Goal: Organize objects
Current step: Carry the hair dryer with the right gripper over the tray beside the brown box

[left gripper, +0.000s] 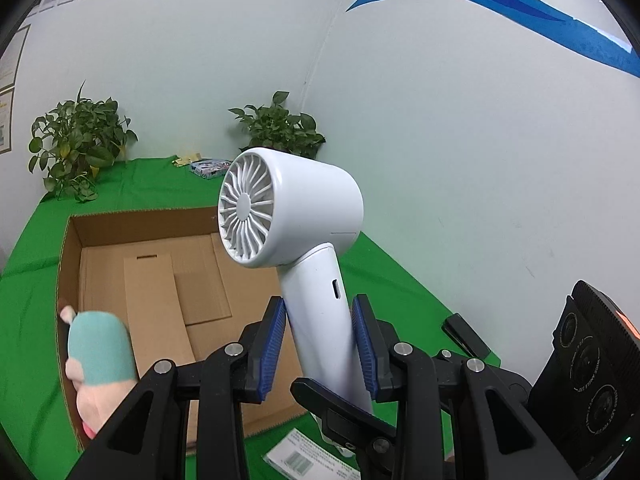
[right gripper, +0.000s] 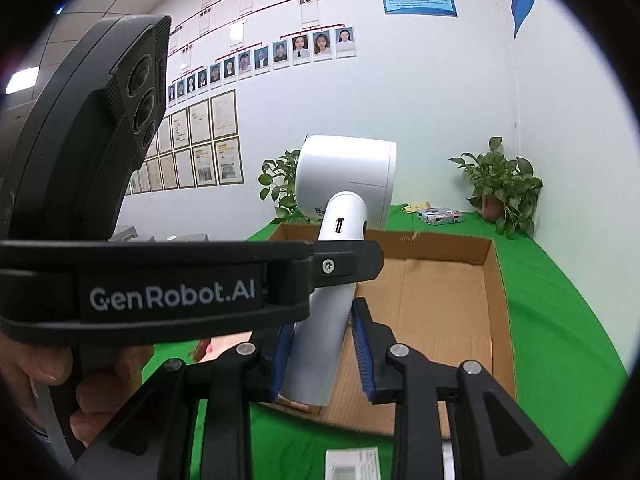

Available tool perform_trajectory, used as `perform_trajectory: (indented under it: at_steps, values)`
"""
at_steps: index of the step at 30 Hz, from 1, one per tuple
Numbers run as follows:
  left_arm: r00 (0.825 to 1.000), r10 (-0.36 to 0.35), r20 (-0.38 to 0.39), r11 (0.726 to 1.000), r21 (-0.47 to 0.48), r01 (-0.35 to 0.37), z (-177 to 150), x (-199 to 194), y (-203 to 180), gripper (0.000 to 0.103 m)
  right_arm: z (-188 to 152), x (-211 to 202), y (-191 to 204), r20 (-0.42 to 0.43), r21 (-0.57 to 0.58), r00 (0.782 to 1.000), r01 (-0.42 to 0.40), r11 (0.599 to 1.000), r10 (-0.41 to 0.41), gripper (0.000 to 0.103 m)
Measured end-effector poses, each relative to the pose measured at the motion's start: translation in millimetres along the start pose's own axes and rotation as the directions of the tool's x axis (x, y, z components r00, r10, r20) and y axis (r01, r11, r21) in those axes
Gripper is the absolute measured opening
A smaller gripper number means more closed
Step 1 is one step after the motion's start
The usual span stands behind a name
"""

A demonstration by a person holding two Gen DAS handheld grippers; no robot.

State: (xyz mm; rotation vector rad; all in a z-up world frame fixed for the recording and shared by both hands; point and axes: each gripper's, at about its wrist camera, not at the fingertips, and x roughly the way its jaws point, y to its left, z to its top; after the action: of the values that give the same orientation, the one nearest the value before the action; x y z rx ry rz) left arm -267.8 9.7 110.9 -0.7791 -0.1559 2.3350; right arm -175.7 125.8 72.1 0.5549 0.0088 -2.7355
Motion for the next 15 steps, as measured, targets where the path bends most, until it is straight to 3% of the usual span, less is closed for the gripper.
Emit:
perform_trajectory:
  at_steps: [6, 10, 15]
  values:
    - [0.999, -0.008, -0.042, 1.000, -0.030, 0.007, 21.7, 28.7, 15.9, 0.031, 10.2, 22.4, -13.7, -0.054, 0.016, 0.999, -0.005, 1.000, 0.006, 0.027]
    - [0.996, 0.003, -0.088, 0.999, -0.046, -0.007, 16.0, 55.5, 26.9, 0.031, 8.2, 40.6, -24.8, -0.103, 0.043, 0.995, -0.012, 0.999, 0.016, 0.027]
    - [0.987, 0.012, -0.160, 0.996, -0.087, -0.026, -13.4, 98.4, 55.1, 0.031, -9.2, 72.5, -38.8, -0.180, 0.079, 0.983, -0.025, 0.997, 0.039, 0.027]
